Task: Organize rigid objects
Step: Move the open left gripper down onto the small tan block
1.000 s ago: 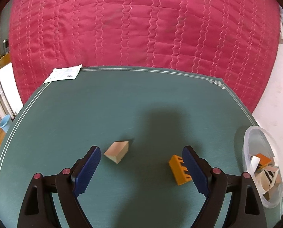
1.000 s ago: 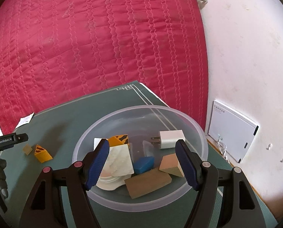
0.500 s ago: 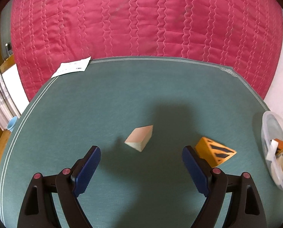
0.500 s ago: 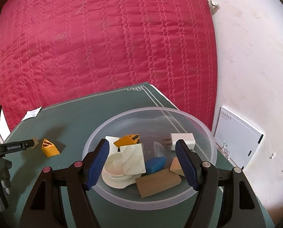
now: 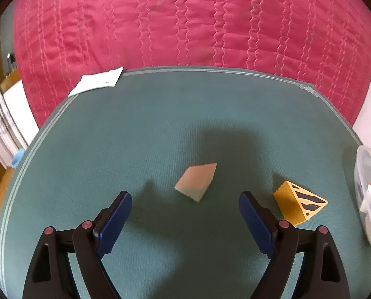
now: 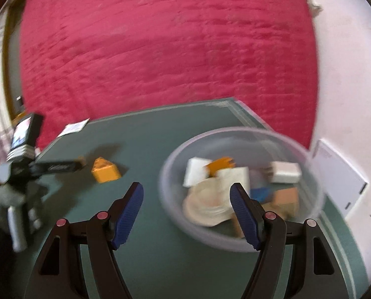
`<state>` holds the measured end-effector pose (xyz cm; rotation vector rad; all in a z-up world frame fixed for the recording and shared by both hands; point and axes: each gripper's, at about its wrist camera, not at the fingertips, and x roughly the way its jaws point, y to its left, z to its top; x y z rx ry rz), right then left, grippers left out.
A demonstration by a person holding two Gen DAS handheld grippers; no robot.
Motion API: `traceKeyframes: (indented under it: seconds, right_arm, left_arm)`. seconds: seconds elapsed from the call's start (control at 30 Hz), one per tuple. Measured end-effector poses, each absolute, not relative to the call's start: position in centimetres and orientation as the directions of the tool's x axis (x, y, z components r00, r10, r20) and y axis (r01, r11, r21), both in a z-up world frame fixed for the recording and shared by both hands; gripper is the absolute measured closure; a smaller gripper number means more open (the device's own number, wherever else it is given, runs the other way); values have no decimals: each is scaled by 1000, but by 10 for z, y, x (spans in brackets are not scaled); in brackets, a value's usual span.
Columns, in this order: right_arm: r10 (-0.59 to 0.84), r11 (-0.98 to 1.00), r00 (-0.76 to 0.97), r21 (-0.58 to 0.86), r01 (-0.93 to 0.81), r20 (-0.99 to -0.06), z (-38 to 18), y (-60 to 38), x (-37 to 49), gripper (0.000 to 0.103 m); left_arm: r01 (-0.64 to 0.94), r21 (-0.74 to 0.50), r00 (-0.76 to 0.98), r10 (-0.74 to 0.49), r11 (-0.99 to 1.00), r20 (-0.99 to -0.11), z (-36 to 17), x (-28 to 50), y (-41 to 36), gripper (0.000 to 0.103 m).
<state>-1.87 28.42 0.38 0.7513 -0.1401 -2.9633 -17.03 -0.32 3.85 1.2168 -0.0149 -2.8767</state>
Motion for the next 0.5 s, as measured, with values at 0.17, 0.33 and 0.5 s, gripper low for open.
traceKeyframes:
  seconds: [0.17, 0.33, 0.5]
  right_arm:
    - [-161, -987, -861, 95, 132, -483, -1, 262, -11, 30]
    - [-173, -985, -852, 98, 143, -495, -4, 258, -12, 30]
    - [-175, -984, -847, 112, 137, -502, -6, 262, -14, 30]
  left_arm:
    - [20, 52, -694, -51, -998, -718, 38, -180, -11, 13]
    - [73, -12, -675, -40, -997, -737, 36, -191, -16, 13]
    - [123, 15, -668, -94, -992, -738, 31, -198, -12, 13]
